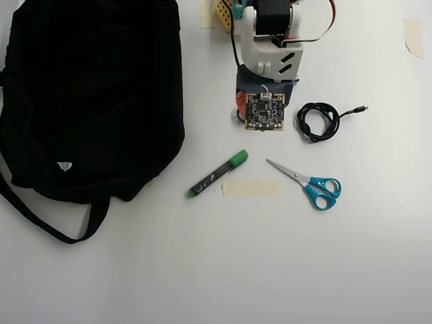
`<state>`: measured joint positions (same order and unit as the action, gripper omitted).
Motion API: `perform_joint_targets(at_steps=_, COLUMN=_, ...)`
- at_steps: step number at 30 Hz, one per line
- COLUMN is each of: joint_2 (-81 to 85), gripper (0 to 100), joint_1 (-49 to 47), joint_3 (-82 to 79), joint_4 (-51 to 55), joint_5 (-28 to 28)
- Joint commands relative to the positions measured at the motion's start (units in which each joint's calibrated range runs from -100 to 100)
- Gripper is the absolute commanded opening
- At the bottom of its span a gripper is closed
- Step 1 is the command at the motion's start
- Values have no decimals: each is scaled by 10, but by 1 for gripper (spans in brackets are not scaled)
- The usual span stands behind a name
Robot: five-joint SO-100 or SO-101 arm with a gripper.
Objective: Put the green marker into the black bag
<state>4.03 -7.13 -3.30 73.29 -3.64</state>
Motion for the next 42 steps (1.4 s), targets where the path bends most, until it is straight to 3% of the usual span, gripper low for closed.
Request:
perform_joint_targets(at_steps=1, joint_2=19, gripper=2, joint_1=-2, joint_3=17, joint_4=3, joint_5=2)
perform_joint_targets(at_steps=16, joint_2=17, gripper=2, joint_1=5, joint_3=17, joint_4=2, joint_5=-6)
perform_joint_targets(at_steps=21, joint_2=16, gripper=2, joint_1=18, joint_3=17, joint_4=-5, joint_5=-51)
perform_joint_targets(at_steps=31, joint_2=-15, gripper=2, joint_1=20, joint_3=27, joint_4=-7, joint_5=-57)
perform_joint_targets(at_steps=42, joint_2=-75, gripper=2, joint_1=38, joint_3=34, joint_4=-85, joint_5=-72)
